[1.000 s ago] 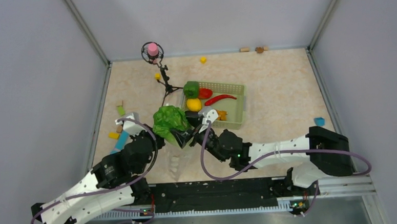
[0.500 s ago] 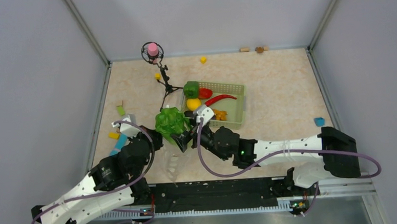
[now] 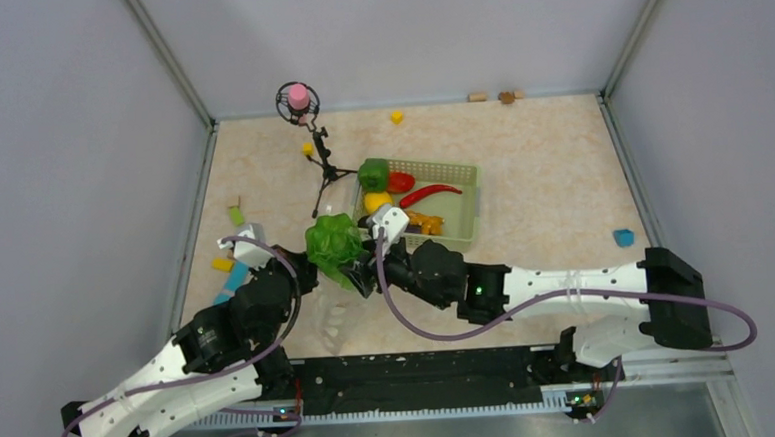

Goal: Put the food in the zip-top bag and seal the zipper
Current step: Place the fake vegetable in the zipper food storage bag.

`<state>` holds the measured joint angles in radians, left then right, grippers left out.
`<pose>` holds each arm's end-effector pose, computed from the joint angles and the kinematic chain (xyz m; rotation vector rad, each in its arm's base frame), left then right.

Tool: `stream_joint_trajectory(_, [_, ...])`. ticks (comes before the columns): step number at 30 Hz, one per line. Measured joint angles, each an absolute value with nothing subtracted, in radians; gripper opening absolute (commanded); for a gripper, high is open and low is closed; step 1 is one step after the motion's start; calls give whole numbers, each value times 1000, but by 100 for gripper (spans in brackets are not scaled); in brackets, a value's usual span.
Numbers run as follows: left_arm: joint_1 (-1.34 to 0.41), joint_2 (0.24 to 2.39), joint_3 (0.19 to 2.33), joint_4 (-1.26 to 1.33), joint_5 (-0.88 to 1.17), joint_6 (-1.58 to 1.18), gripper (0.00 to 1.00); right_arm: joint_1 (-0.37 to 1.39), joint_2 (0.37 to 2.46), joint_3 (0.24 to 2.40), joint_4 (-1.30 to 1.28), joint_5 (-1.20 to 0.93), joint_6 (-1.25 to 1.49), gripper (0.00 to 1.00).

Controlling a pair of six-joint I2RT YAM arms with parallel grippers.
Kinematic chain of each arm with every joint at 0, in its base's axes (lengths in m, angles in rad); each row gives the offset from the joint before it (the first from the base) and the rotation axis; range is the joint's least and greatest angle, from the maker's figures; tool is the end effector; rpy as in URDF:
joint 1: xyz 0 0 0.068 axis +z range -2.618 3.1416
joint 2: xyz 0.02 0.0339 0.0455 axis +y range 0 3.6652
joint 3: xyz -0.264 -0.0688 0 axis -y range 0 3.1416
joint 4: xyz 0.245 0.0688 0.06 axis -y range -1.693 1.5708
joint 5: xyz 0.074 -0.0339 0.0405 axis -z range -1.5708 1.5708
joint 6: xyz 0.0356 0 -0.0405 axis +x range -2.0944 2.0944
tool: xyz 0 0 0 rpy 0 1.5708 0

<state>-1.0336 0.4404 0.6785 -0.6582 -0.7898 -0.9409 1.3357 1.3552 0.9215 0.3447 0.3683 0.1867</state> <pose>0.0706 -0.0692 0.3017 -0.4107 1.8572 -0.5721 0.0865 0.3061 0.3133 -0.6807 1.5846 0.8435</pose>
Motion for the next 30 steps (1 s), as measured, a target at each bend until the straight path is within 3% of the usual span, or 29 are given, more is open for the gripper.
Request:
stream_joint_trajectory(10, [-1029,409,651,-655,-770,-908,0,1335,1480,1079,170,445,221,15])
stream_joint_trajectory(12, [-1029,402,646,-657,-767,-902,0,1335,1523,1127,112,480,239,0])
stream_joint_trajectory(20, [-1029,326,645,-628,-723,-894,0,1336,1660,1240,-111,543,305,0])
stream_joint_trajectory(26, [-1029,299,627,-604,-700,-883,0,1338,1692,1260,-154,450,289,0])
stream_joint_trajectory(27, [-1029,299,627,-602,-698,-881,0,1338,1692,1260,-154,433,287,5])
stream_joint_trajectory(28, [-1029,299,627,-598,-696,-880,0,1338,1692,1260,-154,414,282,18])
stream_joint_trajectory(29, [-1029,299,627,-596,-696,-879,0,1339,1692,1260,-154,405,281,41])
stream_joint_trajectory(30, [-1029,300,627,-596,-696,-879,0,1339,1692,1260,-154,396,281,52])
